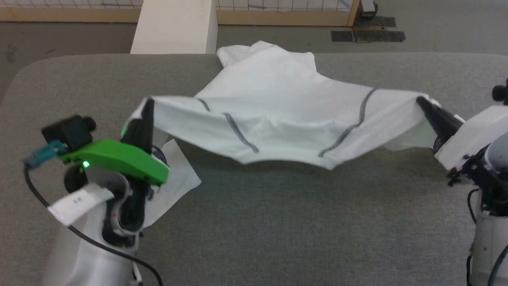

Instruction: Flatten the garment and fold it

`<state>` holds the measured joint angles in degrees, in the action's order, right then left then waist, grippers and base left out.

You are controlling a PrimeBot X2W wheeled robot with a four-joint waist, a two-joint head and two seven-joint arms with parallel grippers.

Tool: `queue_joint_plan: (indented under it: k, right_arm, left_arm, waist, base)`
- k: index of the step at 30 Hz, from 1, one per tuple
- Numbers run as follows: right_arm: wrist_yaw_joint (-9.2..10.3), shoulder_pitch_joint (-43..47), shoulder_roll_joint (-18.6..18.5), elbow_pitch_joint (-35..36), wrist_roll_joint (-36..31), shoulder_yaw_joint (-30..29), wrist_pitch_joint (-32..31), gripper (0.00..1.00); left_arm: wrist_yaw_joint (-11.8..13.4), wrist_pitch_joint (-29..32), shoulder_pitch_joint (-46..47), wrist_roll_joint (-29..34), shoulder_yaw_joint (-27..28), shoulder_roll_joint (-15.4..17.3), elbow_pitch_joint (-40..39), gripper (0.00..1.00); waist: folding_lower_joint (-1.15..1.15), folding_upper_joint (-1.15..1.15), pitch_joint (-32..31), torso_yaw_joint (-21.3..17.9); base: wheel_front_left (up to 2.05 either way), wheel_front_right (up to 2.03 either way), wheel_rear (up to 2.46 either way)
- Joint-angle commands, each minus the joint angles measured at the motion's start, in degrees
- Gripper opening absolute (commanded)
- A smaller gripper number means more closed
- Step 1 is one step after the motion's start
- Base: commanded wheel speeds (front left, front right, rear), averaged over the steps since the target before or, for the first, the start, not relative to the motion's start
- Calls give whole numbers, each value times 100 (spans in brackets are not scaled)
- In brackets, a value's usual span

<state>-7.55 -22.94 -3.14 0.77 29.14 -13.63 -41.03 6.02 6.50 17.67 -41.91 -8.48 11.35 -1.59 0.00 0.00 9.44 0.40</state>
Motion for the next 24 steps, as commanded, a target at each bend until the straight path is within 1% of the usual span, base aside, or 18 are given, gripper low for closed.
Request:
queue_joint_plan:
  k: [1,4,8,12,16,19,24]
  right_arm:
    - [6,-232,-64,219,116,-61,-82,0]
    - [6,-580,-150,543,310,-233,-386,0]
    - [6,-1113,-230,781,415,-435,-773,0]
    - [6,-1631,-259,910,413,-700,-1138,0]
    - [6,-2098,-341,877,303,-849,-1411,0]
    - [6,-2368,-335,764,215,-917,-1538,0]
    - [6,-2686,-284,540,74,-846,-1714,0]
  left_arm:
    - [-54,70,338,-52,81,135,-139,0]
    - [-66,300,993,-50,192,365,-307,0]
    - [-78,599,1708,47,259,699,-308,0]
    - [-72,787,2238,128,296,916,-341,0]
    - [-36,978,2627,203,262,1045,-352,0]
    - [-10,1137,2844,255,212,1127,-231,0]
    - [5,1423,3155,335,83,1248,106,0]
  waist:
    - [0,0,-157,41]
    - [0,0,-310,64]
    - [0,0,-551,67]
    - [0,0,-755,103]
    - [0,0,-863,145]
    - [0,0,-890,165]
    - [0,0,-790,169]
  base:
    - [0,0,0]
    - [0,0,0]
    - [0,0,0]
    - [0,0,0]
    - [0,0,0]
    - [0,0,0]
    - [0,0,0]
